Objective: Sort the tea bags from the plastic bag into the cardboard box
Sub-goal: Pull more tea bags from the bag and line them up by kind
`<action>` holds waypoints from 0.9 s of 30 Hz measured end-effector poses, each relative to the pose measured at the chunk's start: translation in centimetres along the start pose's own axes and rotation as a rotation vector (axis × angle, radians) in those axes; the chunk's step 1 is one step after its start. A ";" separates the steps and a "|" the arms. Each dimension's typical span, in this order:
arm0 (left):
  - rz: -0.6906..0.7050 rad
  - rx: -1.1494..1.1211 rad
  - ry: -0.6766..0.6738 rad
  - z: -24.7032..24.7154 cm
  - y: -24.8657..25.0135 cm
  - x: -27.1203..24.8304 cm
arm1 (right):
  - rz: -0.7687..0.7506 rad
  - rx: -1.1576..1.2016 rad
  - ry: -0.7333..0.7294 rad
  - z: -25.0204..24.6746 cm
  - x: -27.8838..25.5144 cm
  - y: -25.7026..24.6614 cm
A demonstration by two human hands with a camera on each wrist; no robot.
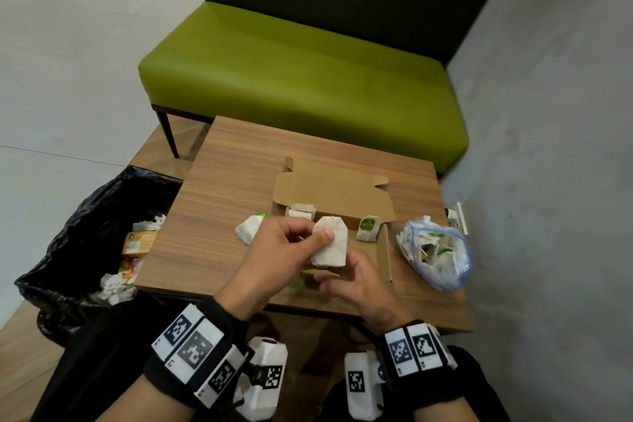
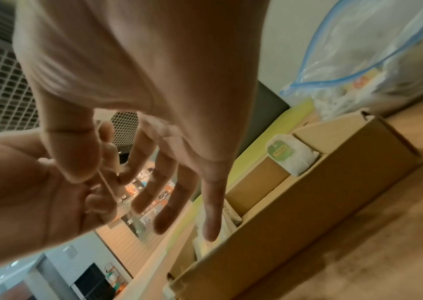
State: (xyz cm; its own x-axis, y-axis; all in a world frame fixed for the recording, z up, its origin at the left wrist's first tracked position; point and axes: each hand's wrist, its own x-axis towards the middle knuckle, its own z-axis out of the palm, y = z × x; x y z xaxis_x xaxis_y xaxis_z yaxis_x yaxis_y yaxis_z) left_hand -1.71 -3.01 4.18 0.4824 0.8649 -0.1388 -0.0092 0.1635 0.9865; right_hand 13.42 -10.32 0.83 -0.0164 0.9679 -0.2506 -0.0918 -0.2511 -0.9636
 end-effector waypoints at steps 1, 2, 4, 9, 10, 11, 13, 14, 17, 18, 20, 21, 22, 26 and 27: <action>-0.001 -0.010 0.004 -0.2 0.1 0.0 | -0.009 -0.031 0.005 0.1 0.1 0.4; -0.004 -0.019 0.012 -0.3 0.1 0.0 | -0.015 -0.061 0.010 0.2 0.2 0.8; -0.004 -0.032 0.037 -0.6 0.1 0.1 | -0.006 -0.117 0.010 0.4 0.3 1.3; 0.012 -0.061 0.086 -0.9 0.1 0.4 | 0.008 -0.243 0.023 0.3 -0.1 2.0; 0.007 -0.069 0.088 -1.0 0.1 0.4 | 0.023 -0.242 0.024 0.3 -0.3 2.1; 0.001 -0.072 0.088 -1.1 0.1 0.4 | 0.044 -0.236 0.021 0.3 -0.5 2.2; -0.008 -0.059 0.086 -1.1 -0.2 0.5 | 0.092 -0.219 0.015 0.4 -0.8 2.2; -0.012 -0.052 0.088 -1.1 -0.2 0.5 | 0.115 -0.215 0.014 0.5 -0.8 2.2; -0.025 -0.064 0.082 -1.1 -0.4 0.5 | 0.180 -0.237 0.015 0.5 -0.8 2.0; -0.029 -0.070 0.070 -1.0 -0.5 0.5 | 0.200 -0.266 0.021 0.5 -0.8 1.9; -0.034 -0.063 0.035 -0.9 -0.7 0.4 | 0.204 -0.313 0.074 0.2 -0.7 1.8; -0.038 -0.055 0.017 -0.8 -0.8 0.4 | 0.190 -0.302 0.122 0.0 -0.6 1.6; -0.045 -0.045 -0.002 -0.6 -1.0 0.3 | 0.166 -0.266 0.169 -0.2 -0.5 1.4; -0.097 0.010 -0.085 -0.2 -1.7 -0.1 | 0.004 -0.146 0.283 -1.0 0.1 0.1; -0.111 0.021 -0.099 -0.2 -2.0 -0.1 | -0.035 -0.143 0.292 -1.3 0.3 -0.4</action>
State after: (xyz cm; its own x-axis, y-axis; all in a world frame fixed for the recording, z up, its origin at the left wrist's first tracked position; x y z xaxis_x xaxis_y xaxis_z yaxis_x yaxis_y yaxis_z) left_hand -1.92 -3.35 2.25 0.5634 0.7909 -0.2388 0.0665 0.2447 0.9673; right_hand 14.71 -9.95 0.99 0.2725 0.9382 -0.2132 0.0542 -0.2362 -0.9702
